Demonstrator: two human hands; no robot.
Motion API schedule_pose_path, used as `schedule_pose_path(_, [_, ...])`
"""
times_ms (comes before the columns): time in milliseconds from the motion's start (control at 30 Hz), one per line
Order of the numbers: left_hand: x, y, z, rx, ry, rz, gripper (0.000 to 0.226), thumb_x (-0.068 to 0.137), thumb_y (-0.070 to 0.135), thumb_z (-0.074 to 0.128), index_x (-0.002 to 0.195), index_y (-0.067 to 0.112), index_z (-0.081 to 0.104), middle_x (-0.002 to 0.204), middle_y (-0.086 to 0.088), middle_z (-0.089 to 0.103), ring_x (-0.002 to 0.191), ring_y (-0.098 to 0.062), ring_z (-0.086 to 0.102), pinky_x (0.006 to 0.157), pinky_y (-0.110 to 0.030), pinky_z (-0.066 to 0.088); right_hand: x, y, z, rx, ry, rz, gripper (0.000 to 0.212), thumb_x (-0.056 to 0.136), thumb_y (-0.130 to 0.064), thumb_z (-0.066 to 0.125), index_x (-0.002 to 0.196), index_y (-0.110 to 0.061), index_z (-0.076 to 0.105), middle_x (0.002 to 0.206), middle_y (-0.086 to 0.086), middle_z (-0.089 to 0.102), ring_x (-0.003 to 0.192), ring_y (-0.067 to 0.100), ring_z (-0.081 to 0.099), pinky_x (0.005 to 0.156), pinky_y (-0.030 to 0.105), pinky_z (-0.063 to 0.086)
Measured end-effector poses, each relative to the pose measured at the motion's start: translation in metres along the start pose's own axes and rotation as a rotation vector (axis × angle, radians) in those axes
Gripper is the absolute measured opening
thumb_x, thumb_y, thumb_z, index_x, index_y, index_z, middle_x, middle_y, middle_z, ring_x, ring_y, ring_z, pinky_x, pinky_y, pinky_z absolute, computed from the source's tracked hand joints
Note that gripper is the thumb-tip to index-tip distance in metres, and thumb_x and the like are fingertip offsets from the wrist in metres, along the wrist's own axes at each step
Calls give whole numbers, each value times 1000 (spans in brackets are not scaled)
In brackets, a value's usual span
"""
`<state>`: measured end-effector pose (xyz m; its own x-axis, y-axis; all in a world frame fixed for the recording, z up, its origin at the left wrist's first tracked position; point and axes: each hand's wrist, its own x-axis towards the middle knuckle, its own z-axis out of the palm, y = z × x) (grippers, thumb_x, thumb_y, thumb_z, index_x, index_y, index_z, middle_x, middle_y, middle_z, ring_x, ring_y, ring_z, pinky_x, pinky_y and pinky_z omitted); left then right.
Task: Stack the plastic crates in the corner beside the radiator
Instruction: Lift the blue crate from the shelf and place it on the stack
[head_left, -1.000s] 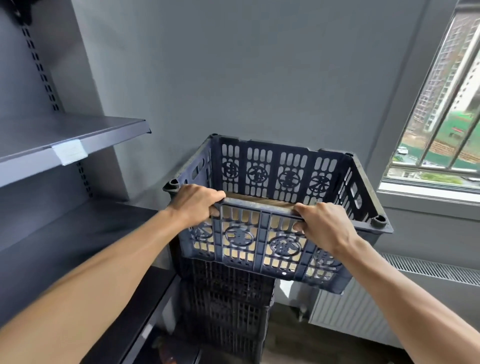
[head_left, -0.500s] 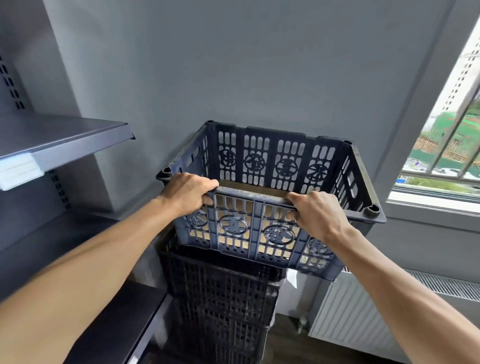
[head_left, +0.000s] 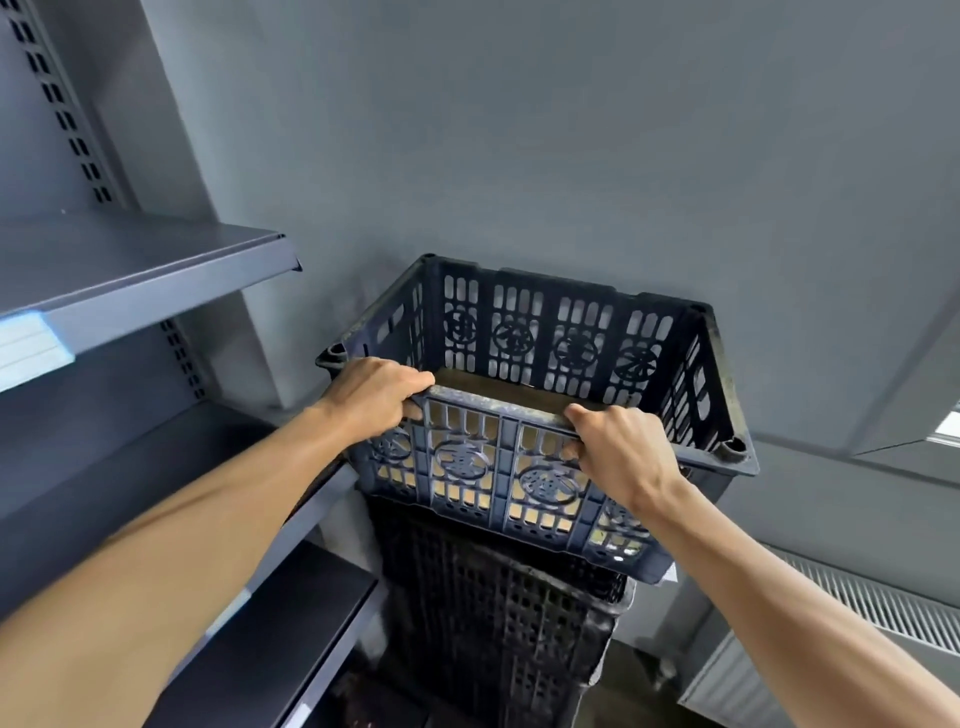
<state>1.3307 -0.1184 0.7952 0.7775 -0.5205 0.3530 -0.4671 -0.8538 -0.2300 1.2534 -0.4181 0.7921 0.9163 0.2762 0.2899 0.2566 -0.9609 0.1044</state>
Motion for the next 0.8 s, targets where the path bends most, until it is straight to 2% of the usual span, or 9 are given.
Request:
schedule_pose_path(167, [1,-19,20,-7,-13,4,19,83,23,76,80,21,57,71,5,67,69,-21,66,55,-29,41,11,-16,18,4,-22,19,24,98,-31,56,116,-16,53,83,6,71,78,32,68,58,34,41])
schedule_pose_path(267, [2,-30,35,-29,-17,21,15,83,21,76,84,19,61,72,4,68,72,-24,67,54,-28,36,17,-26,29,-5,-46,30,23,98,-30,55,117,-16,53,82,6,71,77,33,68,58,34,38])
schedule_pose_path(333, [2,-33,44,-40,-31,28,14,83,19,75,84,19,61,73,4,69,73,-24,67,54,-28,36,19,-29,34,-5,-55,42,23,98,-30,55,116,-16,53,82,5,71,77,33,68,57,34,39])
schedule_pose_path(500, [5,-39,65,-86,-86,48,16,83,21,74,84,18,58,72,5,67,74,-23,66,54,-34,47,20,-35,41,-23,-66,63,22,98,-30,55,115,-16,53,85,6,72,79,33,68,60,35,42])
schedule_pose_path(800, [10,-55,70,-175,-85,81,20,85,21,73,81,20,53,73,4,65,76,-26,64,55,-34,45,31,-47,42,-45,-76,90,25,97,-32,56,117,-16,54,86,7,72,80,34,68,62,36,46])
